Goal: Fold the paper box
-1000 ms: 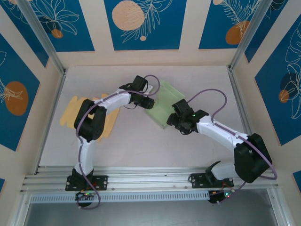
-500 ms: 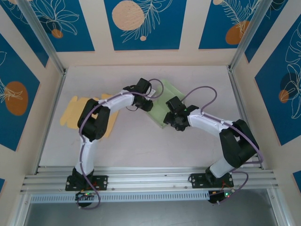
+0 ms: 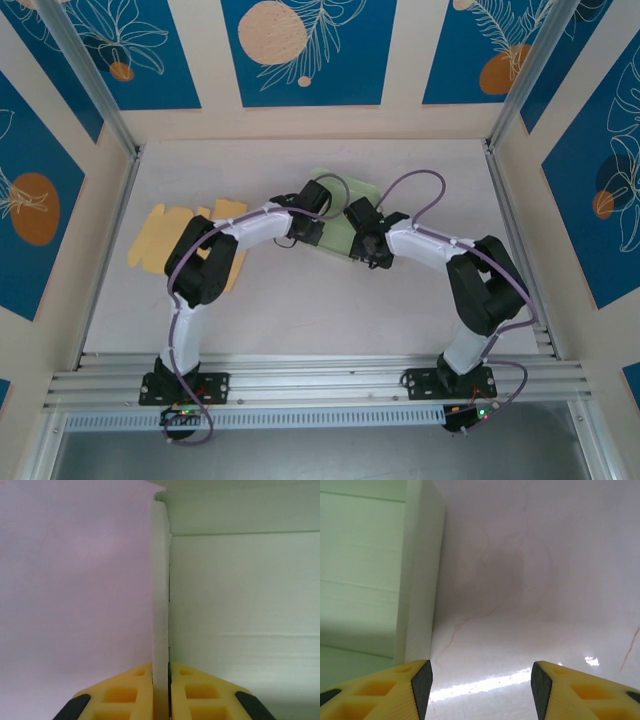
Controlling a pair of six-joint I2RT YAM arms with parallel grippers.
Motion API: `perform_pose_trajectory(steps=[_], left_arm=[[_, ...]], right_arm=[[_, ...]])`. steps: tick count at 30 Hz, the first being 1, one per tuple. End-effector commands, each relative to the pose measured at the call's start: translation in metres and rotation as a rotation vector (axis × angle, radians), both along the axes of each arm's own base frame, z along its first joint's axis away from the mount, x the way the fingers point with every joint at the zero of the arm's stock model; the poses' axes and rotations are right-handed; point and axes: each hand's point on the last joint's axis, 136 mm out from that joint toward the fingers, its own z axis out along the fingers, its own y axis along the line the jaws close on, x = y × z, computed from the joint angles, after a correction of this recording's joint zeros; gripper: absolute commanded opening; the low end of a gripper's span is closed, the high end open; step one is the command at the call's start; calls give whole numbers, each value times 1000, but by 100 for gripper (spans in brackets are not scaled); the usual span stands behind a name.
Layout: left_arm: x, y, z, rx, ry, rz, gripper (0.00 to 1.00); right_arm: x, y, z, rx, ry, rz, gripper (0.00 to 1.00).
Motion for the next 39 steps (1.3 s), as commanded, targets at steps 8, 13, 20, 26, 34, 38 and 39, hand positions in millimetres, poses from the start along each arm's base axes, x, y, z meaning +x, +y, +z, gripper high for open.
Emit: perform_pose_trajectory(steps=[8, 13, 20, 26, 34, 38, 39], left_arm=[[-17, 15, 7, 80, 11, 54, 11], [-19, 9, 9, 33, 23, 61, 11], [-19, 6, 4, 27, 34, 58, 11], [-20, 2, 2, 9, 47, 50, 11], [-20, -4, 0, -12, 60, 48, 11], [-20, -11, 0, -40, 71, 40, 11], [-20, -12, 0, -47, 74, 39, 11]], right_arm=[[7, -11, 50, -53, -71, 23, 57], [9, -1, 61, 87, -129, 36, 57], [30, 21, 40, 218, -109, 46, 52], [37, 31, 19, 243, -67, 49, 39], [43, 45, 11, 281, -48, 81, 18], [44, 54, 4, 271, -26, 101, 8], [45, 56, 3, 268, -20, 105, 7]])
